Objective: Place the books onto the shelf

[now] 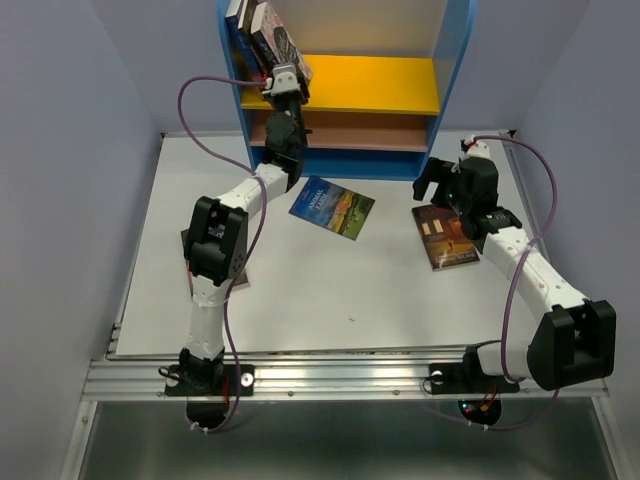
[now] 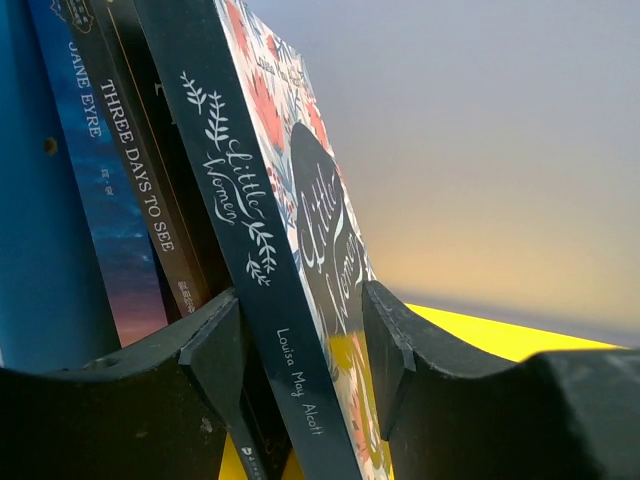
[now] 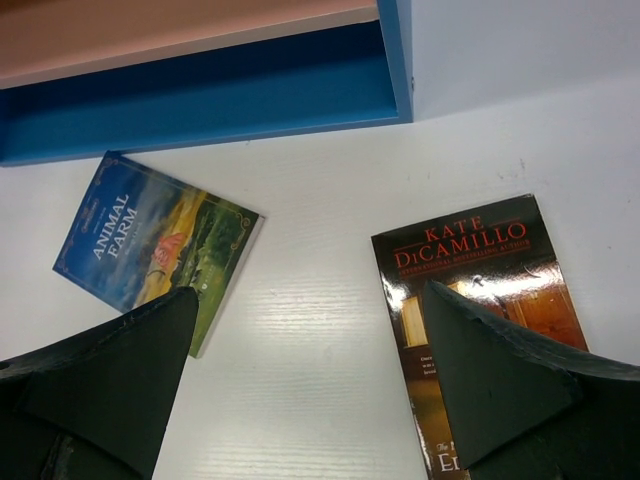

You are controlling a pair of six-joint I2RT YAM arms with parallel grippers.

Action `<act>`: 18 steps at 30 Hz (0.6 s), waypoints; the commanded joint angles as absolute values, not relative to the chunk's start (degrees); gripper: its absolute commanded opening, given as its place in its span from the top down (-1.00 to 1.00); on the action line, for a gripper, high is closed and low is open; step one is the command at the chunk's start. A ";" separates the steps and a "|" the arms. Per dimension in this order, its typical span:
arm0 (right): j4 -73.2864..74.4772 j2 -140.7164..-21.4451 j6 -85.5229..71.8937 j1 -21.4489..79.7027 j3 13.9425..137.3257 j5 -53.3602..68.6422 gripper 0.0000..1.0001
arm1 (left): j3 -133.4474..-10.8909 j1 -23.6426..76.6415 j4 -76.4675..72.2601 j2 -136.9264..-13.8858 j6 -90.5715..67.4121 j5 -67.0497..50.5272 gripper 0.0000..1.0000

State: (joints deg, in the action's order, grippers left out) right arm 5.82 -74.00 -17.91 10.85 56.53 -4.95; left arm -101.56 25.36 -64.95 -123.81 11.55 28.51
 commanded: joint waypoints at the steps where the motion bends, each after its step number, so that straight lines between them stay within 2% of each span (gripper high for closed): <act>1: 4.75 -74.27 -17.14 10.90 59.24 -3.96 -1.00 | -100.90 25.22 -68.91 -120.32 11.78 29.00 -0.16; 13: 4.83 -74.88 -17.40 10.90 59.33 -2.29 -1.00 | -98.61 26.28 -67.68 -116.81 13.54 30.67 -0.37; 18: 4.83 -75.15 -17.49 10.90 59.41 -1.05 -1.00 | -96.25 26.72 -66.18 -114.61 13.01 31.46 -0.39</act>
State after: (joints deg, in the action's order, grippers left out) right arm 5.98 -74.78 -17.89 10.85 56.53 -2.37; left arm -97.73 26.30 -63.66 -121.03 12.16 29.28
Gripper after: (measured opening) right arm 0.998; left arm 0.689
